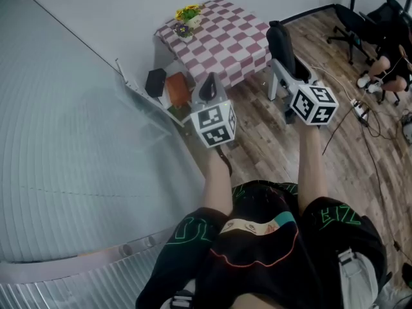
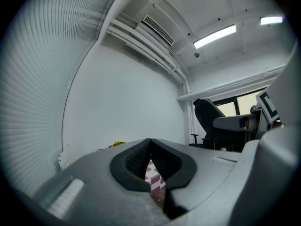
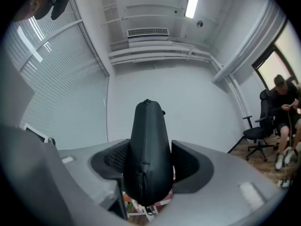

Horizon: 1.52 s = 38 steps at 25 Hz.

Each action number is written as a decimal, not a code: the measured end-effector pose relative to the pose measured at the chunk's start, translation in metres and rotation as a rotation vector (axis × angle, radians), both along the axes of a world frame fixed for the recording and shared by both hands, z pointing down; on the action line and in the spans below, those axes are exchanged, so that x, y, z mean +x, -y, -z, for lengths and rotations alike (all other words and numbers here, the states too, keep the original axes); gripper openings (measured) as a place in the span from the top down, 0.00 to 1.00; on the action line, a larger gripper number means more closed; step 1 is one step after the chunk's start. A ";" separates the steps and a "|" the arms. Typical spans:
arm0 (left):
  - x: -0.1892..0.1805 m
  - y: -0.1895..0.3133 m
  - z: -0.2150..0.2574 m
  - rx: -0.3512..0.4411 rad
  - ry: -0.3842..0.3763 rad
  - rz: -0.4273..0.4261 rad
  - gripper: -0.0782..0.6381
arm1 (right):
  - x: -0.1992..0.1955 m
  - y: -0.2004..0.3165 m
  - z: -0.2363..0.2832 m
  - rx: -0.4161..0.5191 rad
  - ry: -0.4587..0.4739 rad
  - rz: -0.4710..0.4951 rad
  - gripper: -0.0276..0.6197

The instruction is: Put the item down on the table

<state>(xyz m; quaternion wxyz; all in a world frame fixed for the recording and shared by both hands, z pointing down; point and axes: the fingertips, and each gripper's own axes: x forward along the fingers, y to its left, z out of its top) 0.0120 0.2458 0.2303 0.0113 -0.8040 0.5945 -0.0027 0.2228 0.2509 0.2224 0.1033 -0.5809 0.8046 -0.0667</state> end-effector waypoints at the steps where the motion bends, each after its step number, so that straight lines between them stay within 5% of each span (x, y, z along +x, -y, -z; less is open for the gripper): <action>1: 0.002 0.001 0.001 0.003 -0.001 -0.003 0.88 | 0.003 0.001 0.001 0.003 -0.001 -0.002 0.54; 17: 0.005 0.009 -0.018 -0.041 -0.007 0.003 0.88 | 0.011 0.008 -0.021 -0.031 0.009 0.016 0.54; 26: 0.016 0.053 -0.026 -0.045 0.019 -0.022 0.88 | 0.010 0.046 -0.028 -0.035 -0.020 0.021 0.54; 38: -0.015 0.130 -0.068 -0.158 0.038 -0.005 0.88 | -0.024 0.128 -0.064 -0.111 0.011 0.062 0.54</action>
